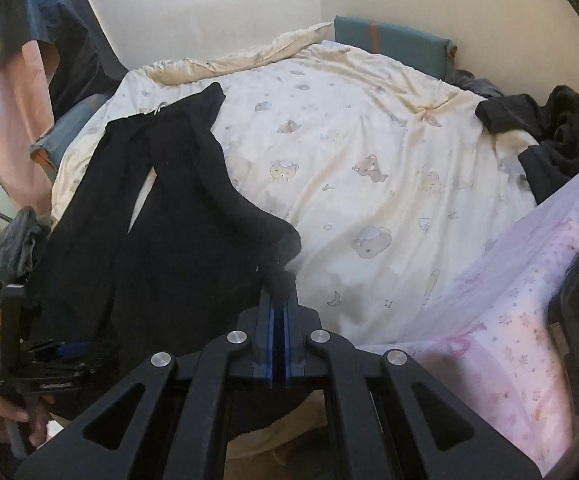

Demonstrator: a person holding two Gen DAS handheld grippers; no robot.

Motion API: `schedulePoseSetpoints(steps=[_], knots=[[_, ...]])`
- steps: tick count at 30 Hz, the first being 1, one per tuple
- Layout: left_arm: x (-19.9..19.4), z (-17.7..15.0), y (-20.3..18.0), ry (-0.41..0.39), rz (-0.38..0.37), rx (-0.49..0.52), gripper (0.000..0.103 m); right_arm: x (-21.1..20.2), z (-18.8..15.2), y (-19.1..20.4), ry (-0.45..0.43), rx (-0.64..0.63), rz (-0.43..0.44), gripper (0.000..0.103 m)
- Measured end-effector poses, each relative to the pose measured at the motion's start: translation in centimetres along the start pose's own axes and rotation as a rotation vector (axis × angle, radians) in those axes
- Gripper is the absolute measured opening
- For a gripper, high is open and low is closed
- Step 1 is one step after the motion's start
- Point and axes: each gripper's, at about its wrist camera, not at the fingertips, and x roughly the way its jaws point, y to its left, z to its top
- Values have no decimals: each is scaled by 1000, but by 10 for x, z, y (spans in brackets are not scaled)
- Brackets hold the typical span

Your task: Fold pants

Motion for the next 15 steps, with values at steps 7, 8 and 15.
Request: schedulePoseSetpoints(steps=[7,8,15], knots=[[-24,0,-16,-66,23,52,4,1,-2,-10,4,12,7,2],[-41,-4,-19,-103,6,44,4,1,-2,-11,5,15,10,2],[-111,-45,-13,-157,-71,-36,3,-4,3,-8,21,28,36,2]])
